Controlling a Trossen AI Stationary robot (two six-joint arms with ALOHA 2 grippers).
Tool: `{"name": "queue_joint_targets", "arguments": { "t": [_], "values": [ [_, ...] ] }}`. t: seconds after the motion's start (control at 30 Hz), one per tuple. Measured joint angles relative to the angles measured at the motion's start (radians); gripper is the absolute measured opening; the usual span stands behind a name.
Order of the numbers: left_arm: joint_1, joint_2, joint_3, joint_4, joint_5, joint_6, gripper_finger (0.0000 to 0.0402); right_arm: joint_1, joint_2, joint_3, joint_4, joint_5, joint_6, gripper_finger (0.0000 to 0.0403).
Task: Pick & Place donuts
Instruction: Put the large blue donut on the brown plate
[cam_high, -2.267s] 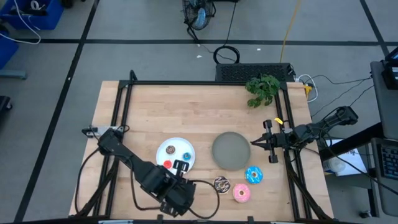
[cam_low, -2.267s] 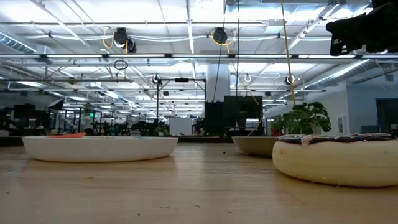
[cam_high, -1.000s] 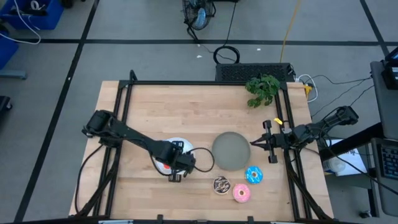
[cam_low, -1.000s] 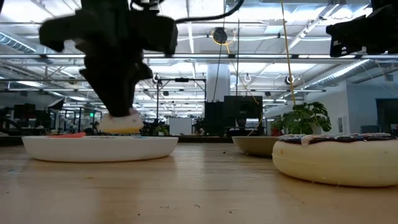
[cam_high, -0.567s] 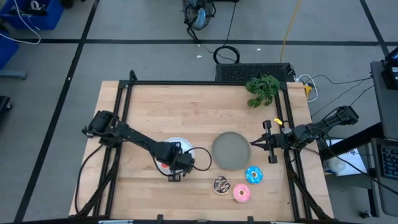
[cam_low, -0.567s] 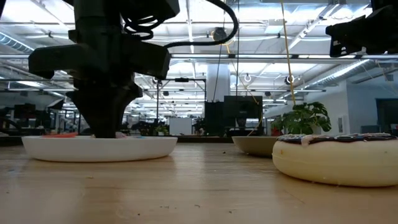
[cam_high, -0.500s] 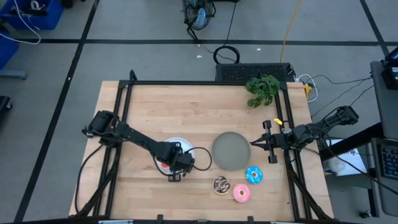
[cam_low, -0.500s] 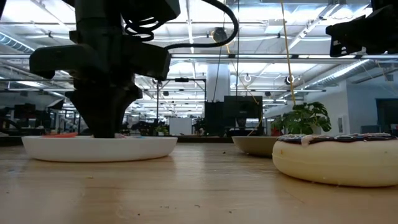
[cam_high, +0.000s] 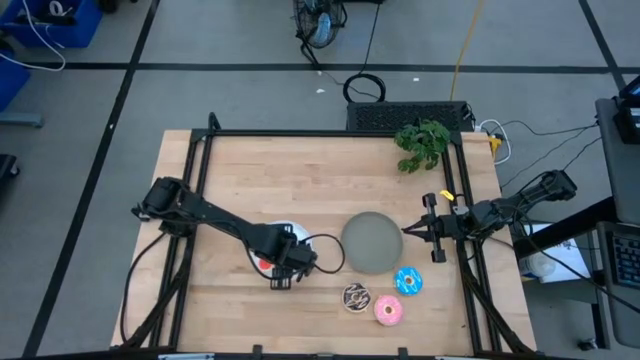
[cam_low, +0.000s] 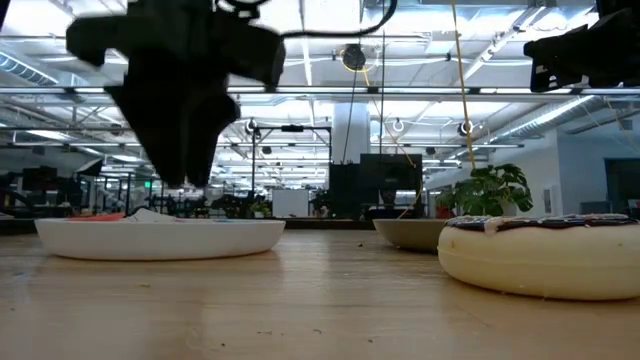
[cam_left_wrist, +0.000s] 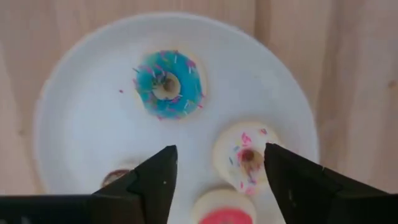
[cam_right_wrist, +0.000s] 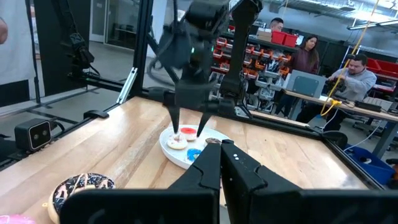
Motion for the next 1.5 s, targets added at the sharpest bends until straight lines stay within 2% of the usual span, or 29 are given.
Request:
{"name": "queue_joint_targets", "arguments": {
  "t": [0.13, 0.27, 0.47, 0.57, 0.63, 0.7, 0.77, 0.97, 1.03, 1.13, 1.27, 1.5],
  "values": [
    [0.000, 0.000, 0.106, -0.094, 0.006, 0.016, 0.0244, 0.000, 0.000, 0.000, 0.000, 0.000, 0.002, 0.0000],
    [-0.011, 0.000, 0.266, -0.223, 0.007, 0.032, 0.0211, 0.000, 0.000, 0.000, -0.004, 0.000, 0.001, 0.0000],
    [-0.052, -0.030, 0.531, -0.354, -0.188, 0.180, 0.0097, 0.000, 0.000, 0.000, -0.003, 0.000, 0.002, 0.0000],
    [-0.051, -0.124, 0.608, -0.331, -0.273, 0.257, 0.0028, 0.000, 0.000, 0.000, -0.003, 0.000, 0.002, 0.0000],
    [-0.035, -0.232, 0.588, -0.280, -0.332, 0.269, 0.0010, 0.000, 0.000, 0.000, -0.003, -0.001, 0.002, 0.0000],
    [-0.017, -0.363, 0.502, -0.192, -0.375, 0.256, 0.0011, 0.000, 0.000, 0.000, -0.004, -0.002, 0.003, 0.0000],
    [-0.005, -0.499, 0.362, -0.059, -0.386, 0.239, 0.0006, 0.000, 0.001, 0.000, -0.012, -0.003, 0.003, 0.0000],
    [0.035, -0.861, -0.239, 0.430, -0.389, 0.256, 0.0008, 0.000, 0.001, 0.000, -0.011, -0.003, -0.006, 0.0000],
    [0.075, -0.961, -0.427, 0.614, -0.331, 0.285, 0.0004, 0.000, 0.001, 0.000, -0.006, -0.003, -0.006, 0.0000],
    [0.114, -1.086, -0.668, 0.864, -0.160, 0.321, 0.0005, 0.000, 0.001, 0.000, -0.004, -0.003, -0.005, 0.0000],
    [0.151, -1.235, -0.852, 0.989, -0.149, 0.324, 0.0003, 0.000, 0.001, 0.000, 0.018, -0.003, -0.006, 0.0000],
    [0.123, -1.379, -0.999, 1.016, -0.137, 0.347, 0.0003, 0.000, 0.001, 0.000, 0.073, -0.003, -0.005, 0.0000]
  ]
}}
